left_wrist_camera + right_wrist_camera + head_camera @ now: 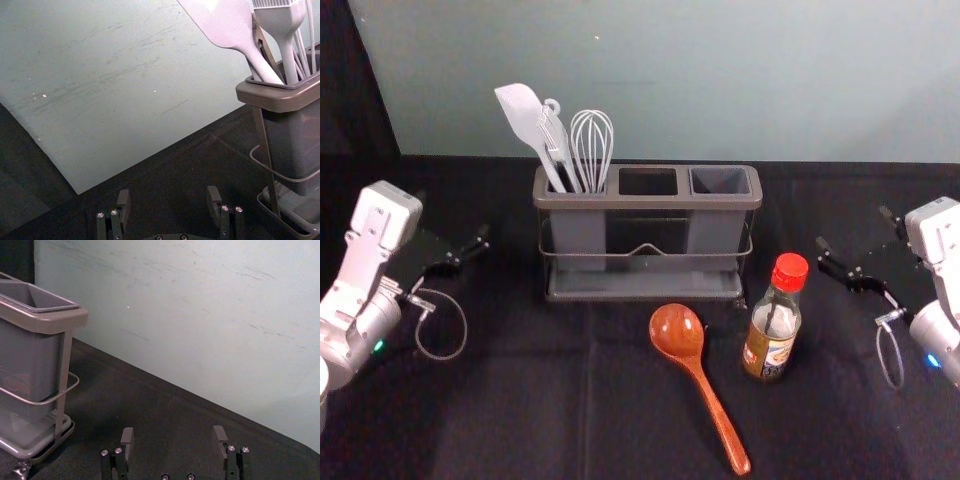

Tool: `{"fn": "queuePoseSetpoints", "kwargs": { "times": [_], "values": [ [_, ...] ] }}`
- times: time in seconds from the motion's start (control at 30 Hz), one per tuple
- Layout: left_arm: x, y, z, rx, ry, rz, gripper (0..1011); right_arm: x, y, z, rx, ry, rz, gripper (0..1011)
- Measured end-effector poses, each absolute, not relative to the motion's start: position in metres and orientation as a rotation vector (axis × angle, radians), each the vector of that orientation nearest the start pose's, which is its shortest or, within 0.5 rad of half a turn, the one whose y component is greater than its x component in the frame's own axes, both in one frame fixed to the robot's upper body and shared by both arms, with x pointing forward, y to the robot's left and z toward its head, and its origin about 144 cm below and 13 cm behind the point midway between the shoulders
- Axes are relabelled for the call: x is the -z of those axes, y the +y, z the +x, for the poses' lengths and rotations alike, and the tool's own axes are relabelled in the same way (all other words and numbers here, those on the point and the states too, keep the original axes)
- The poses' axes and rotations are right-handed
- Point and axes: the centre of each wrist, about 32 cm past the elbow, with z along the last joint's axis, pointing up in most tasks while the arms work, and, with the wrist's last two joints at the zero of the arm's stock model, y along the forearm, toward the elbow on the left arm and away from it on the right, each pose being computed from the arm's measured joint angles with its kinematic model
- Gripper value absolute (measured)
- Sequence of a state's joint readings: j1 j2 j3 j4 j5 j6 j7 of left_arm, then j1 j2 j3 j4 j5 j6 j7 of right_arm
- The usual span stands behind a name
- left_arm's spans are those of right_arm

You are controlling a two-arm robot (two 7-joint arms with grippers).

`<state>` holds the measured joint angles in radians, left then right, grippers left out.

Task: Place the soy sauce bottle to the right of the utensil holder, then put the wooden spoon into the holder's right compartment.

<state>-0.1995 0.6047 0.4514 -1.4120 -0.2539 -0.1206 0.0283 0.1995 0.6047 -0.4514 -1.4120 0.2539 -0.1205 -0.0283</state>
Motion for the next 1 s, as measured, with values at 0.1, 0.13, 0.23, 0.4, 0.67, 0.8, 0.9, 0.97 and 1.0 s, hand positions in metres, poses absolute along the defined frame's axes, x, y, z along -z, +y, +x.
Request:
{"fn": "queuePoseSetpoints", "kwargs": {
  "times": [0.1,0.13,0.23,0.4,0.67,0.8,0.9,0.97,1.0],
  "values": [
    [-1.1398,0.3096,0.4886,-1.248,-0.285,0.304,1005,-1.1398,-0.3097,0.4886,1.248,-0.285,-0.305,1002],
    [-1.1398,0.3097,0.4886,-1.248,-0.285,0.304,1005,-1.1398,-0.3097,0.4886,1.248,-0.285,-0.304,1002],
    [-1.1398,0.3096,0.4886,-1.248,-0.285,0.304,1005,-1.1398,-0.3097,0.4886,1.248,-0.285,-0.305,1003],
    [-1.1398,0.3097,0.4886,-1.248,-0.285,0.305,1005,-1.1398,-0.3097,0.4886,1.248,-0.285,-0.304,1002],
    [-1.1398,0.3097,0.4886,-1.248,-0.285,0.304,1005,-1.1398,-0.3097,0.4886,1.248,-0.285,-0.305,1002],
    [-1.1398,0.3097,0.4886,-1.248,-0.285,0.304,1005,-1.1398,-0.3097,0.4886,1.248,-0.285,-0.305,1002],
    [-1.1398,0.3097,0.4886,-1.248,-0.285,0.304,1005,-1.1398,-0.3097,0.4886,1.248,-0.285,-0.305,1002],
    [-1.1398,0.3097,0.4886,-1.248,-0.285,0.304,1005,-1.1398,-0.3097,0.4886,1.248,-0.285,-0.304,1003],
    [-1.1398,0.3097,0.4886,-1.248,-0.285,0.304,1005,-1.1398,-0.3096,0.4886,1.248,-0.285,-0.304,1002]
  ]
}}
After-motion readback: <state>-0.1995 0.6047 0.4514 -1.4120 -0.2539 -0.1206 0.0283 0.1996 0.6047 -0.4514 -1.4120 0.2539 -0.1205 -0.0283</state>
